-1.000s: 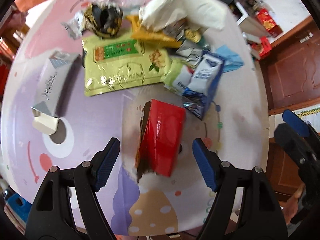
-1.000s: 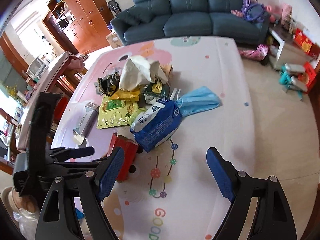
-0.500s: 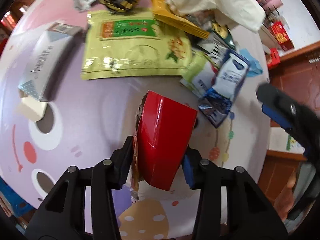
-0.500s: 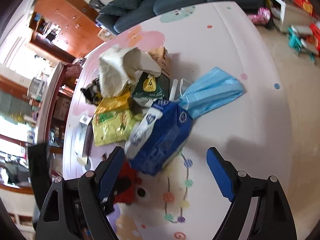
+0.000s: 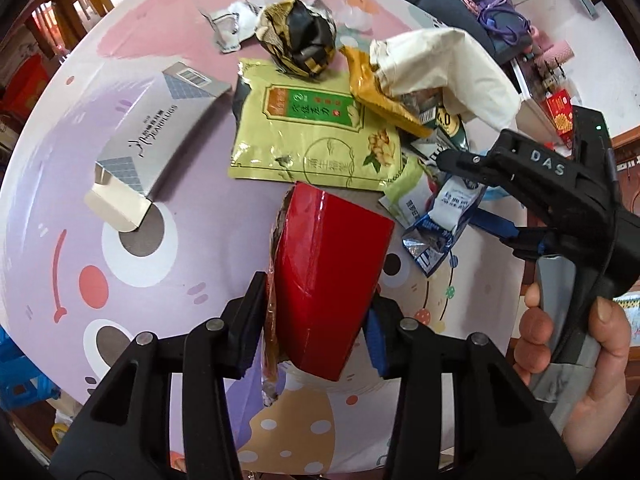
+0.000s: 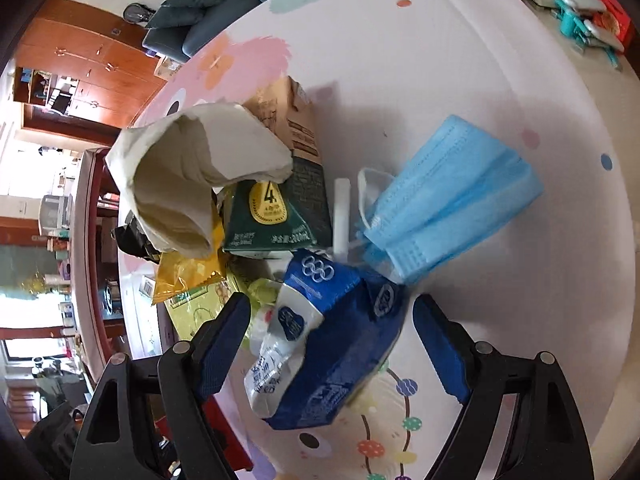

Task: Collect trash
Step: 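Grasp the red paper box with the left tool while the right tool grasps the blue milk carton, then carry the red box and blue carton from the table toward the bin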

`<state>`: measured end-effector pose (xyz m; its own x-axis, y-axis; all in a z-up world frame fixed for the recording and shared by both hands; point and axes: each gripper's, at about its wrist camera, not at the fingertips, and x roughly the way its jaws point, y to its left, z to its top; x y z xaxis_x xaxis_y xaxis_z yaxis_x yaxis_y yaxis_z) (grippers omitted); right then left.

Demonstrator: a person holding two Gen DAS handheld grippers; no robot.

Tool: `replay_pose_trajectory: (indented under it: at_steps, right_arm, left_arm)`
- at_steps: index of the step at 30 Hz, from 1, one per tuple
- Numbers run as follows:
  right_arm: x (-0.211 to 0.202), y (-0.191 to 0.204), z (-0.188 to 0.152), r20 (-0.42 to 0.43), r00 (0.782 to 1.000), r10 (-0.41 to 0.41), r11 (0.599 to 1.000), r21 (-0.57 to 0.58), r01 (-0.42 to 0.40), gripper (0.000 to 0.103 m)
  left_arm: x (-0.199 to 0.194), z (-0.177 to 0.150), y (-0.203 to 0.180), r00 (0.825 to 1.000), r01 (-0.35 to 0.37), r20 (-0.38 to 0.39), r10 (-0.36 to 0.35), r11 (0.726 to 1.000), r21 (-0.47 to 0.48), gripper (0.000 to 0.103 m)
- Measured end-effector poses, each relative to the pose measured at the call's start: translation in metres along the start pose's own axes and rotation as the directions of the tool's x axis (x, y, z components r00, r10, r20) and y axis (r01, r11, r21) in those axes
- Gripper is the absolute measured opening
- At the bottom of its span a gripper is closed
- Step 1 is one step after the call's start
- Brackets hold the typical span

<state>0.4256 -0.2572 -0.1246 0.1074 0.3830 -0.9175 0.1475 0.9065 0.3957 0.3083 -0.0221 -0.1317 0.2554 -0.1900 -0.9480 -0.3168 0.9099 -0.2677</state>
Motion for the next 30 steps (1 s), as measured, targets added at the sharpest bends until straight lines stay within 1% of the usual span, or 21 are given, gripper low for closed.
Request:
replay_pose_trajectory:
  at_steps: [1,2,4,8,9,10,11,16,20,23,25,30]
  right_arm:
    - [-0.001,0.002,0.001,0.005,1.000,-0.011,1.000,-0.010,0.011,0.073]
    - [-0.002,0.004,0.002,0.010,1.000,-0.015,1.000,-0.017,0.016,0.067]
    - [-0.003,0.007,0.001,0.011,1.000,-0.017,0.999,-0.036,0.017,0.066]
    - [-0.010,0.010,-0.010,0.052,0.999,0.001,0.997,-0.078,0.003,0.066]
    - [-0.013,0.010,-0.012,0.063,0.998,0.008,0.996,-0.086,-0.002,0.065]
    - [-0.018,0.012,-0.015,0.078,0.997,0.018,0.995,-0.101,-0.010,0.054]
    - [-0.022,0.014,-0.021,0.086,0.996,0.032,0.993,-0.112,-0.022,0.055]
    - [-0.041,0.030,-0.049,0.153,0.988,0.025,0.971,-0.239,0.012,0.054]
    - [-0.050,0.040,-0.068,0.177,0.984,0.032,0.960,-0.280,0.019,0.054]
    - [-0.054,0.045,-0.084,0.188,0.982,0.006,0.948,-0.312,0.054,0.053]
    - [-0.056,0.052,-0.096,0.197,0.980,-0.022,0.934,-0.345,0.091,0.053]
    - [-0.058,0.058,-0.119,0.212,0.974,-0.076,0.915,-0.373,0.152,0.053]
  left_arm:
    - [-0.001,-0.001,0.002,1.000,0.001,0.002,-0.001,1.000,-0.004,0.040]
    - [-0.002,-0.002,0.003,1.000,0.003,0.005,-0.002,1.000,-0.011,0.040]
    - [-0.006,-0.008,0.010,1.000,0.005,0.009,-0.005,1.000,-0.018,0.040]
    - [-0.013,-0.008,0.012,1.000,0.003,0.028,-0.003,1.000,-0.016,0.040]
    - [-0.021,-0.009,0.017,0.999,0.001,0.035,0.000,1.000,-0.014,0.040]
    - [-0.025,-0.010,0.020,0.999,-0.001,0.043,0.002,1.000,-0.012,0.040]
    - [-0.030,-0.011,0.018,0.999,-0.003,0.054,0.004,1.000,-0.010,0.040]
    - [-0.051,-0.025,0.024,0.994,0.004,0.106,-0.003,1.000,-0.016,0.040]
    - [-0.062,-0.035,0.029,0.992,-0.005,0.129,0.006,1.000,-0.005,0.040]
    - [-0.073,-0.044,0.038,0.988,-0.010,0.157,0.010,1.000,-0.004,0.040]
    - [-0.079,-0.049,0.045,0.984,-0.002,0.176,0.004,1.000,-0.011,0.040]
    - [-0.092,-0.064,0.061,0.978,0.011,0.211,-0.010,1.000,-0.006,0.040]
